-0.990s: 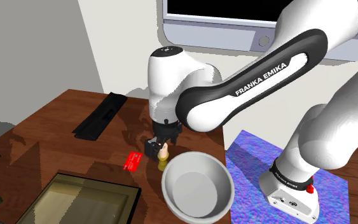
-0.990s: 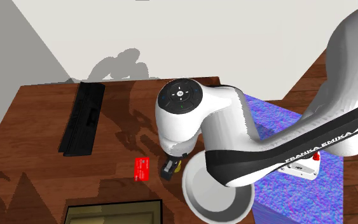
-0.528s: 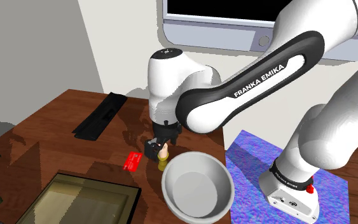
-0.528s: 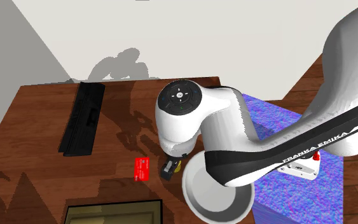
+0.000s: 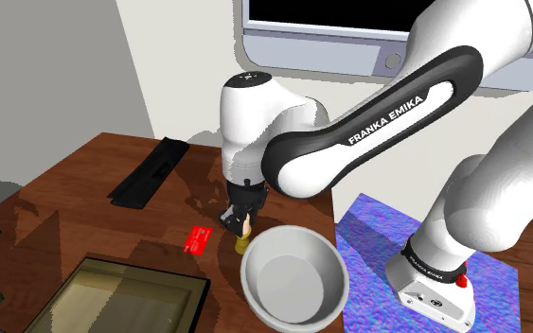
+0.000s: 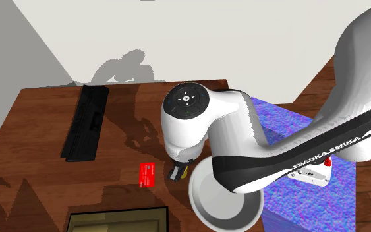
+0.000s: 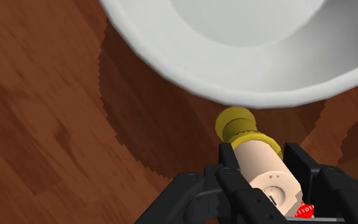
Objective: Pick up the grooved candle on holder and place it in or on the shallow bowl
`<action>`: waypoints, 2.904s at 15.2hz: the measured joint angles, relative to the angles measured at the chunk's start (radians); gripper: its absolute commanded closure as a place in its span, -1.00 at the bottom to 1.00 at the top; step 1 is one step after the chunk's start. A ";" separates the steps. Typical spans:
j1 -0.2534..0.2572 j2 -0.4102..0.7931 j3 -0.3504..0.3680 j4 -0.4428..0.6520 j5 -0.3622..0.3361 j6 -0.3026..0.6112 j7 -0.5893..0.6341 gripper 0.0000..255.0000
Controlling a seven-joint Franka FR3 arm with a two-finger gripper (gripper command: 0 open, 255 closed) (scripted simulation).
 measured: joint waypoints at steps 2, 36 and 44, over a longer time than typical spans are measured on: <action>0.000 0.000 0.000 0.000 0.000 0.000 0.000 1.00; 0.032 -0.238 -0.081 0.227 0.092 -0.443 -0.057 1.00; 0.143 -0.501 -0.097 0.124 0.201 -0.584 -0.009 1.00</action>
